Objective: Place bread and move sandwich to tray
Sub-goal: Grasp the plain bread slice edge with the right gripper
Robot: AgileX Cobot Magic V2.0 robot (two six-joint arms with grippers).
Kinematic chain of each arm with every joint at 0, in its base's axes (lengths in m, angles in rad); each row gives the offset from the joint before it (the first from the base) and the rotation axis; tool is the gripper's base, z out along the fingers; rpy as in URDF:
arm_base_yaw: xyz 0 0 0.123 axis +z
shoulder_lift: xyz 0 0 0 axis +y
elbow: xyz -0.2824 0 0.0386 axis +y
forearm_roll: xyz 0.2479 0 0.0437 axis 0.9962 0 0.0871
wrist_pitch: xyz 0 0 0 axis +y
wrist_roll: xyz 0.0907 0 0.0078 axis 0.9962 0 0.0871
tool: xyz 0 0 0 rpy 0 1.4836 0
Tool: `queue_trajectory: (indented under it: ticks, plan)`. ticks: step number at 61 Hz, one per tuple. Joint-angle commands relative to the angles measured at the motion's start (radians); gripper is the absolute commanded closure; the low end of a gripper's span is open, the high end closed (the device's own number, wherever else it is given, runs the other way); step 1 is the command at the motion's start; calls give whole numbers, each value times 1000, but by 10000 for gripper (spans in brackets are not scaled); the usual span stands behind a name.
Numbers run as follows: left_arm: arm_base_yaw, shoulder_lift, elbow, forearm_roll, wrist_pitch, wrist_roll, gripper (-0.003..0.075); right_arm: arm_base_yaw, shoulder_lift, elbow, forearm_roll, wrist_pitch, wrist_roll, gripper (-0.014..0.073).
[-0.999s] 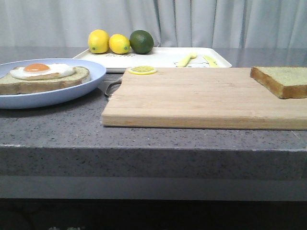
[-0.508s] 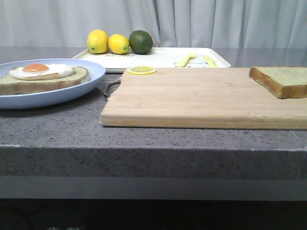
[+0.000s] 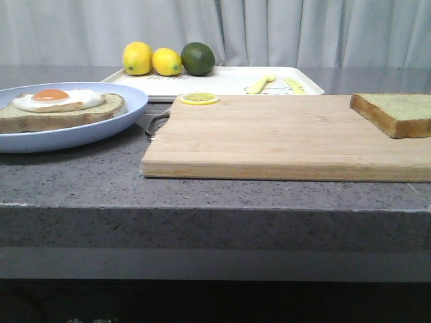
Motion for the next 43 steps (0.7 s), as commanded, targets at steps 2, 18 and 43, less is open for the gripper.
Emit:
queue_trajectory:
  ticks: [2,18,43]
  plan:
    - [-6,4,-31,4,-77,3,228,35,-6,-22,70,137,-34,34]
    - [-6,4,-31,4,-80,3,228,102,34,-22,69,138,-35,37]
    - [-6,4,-31,6,-80,3,228,102,-5,-22,113,139,-26,452]
